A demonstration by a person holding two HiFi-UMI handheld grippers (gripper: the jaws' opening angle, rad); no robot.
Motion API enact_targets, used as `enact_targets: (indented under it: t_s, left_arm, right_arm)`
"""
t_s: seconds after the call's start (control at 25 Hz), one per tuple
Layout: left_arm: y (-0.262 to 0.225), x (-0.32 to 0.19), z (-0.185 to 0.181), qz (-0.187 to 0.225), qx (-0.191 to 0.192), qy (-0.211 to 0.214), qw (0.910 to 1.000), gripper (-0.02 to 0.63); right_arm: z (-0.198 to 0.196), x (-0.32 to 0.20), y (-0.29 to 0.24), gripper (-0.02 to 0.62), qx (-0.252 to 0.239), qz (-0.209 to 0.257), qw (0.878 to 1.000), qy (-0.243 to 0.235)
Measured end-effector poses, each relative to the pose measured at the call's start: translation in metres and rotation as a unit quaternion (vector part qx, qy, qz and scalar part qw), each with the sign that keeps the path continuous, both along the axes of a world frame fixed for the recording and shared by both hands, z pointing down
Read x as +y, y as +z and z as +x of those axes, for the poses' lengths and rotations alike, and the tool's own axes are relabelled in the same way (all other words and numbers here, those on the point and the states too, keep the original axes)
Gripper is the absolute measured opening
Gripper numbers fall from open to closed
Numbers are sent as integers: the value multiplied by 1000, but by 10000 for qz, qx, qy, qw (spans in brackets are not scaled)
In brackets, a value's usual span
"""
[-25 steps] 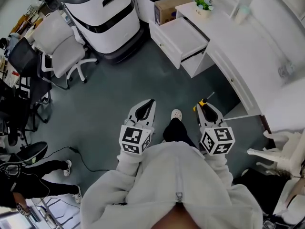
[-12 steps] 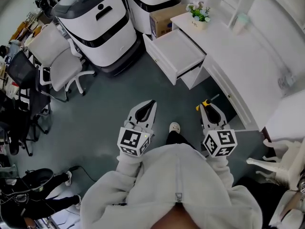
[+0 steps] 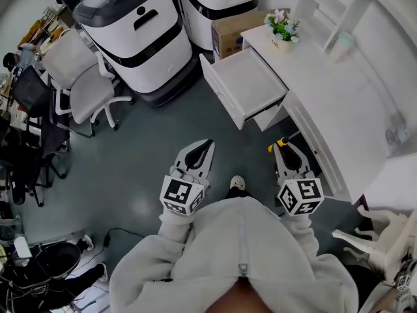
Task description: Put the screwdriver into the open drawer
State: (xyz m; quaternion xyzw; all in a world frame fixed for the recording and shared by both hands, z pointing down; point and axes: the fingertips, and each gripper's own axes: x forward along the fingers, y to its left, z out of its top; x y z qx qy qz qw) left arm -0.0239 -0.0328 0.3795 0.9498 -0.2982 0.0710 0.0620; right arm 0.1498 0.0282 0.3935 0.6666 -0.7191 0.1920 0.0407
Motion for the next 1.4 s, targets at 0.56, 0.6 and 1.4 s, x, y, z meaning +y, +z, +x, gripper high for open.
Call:
enact_targets:
  t_s: [0.56, 0.6, 1.4]
  left_arm:
    - [21, -56, 35, -142, -79, -493, 9987, 19]
    - [22, -56, 36, -179, -98, -531, 9984, 20]
    - [40, -93, 40, -462, -260, -748, 9958, 19]
  right_arm:
    - [37, -67, 25, 87, -114, -187, 9986, -487]
    - [37, -70, 26, 87, -129, -215, 9982, -541]
    - [33, -113, 51, 87, -326, -568, 9932, -962]
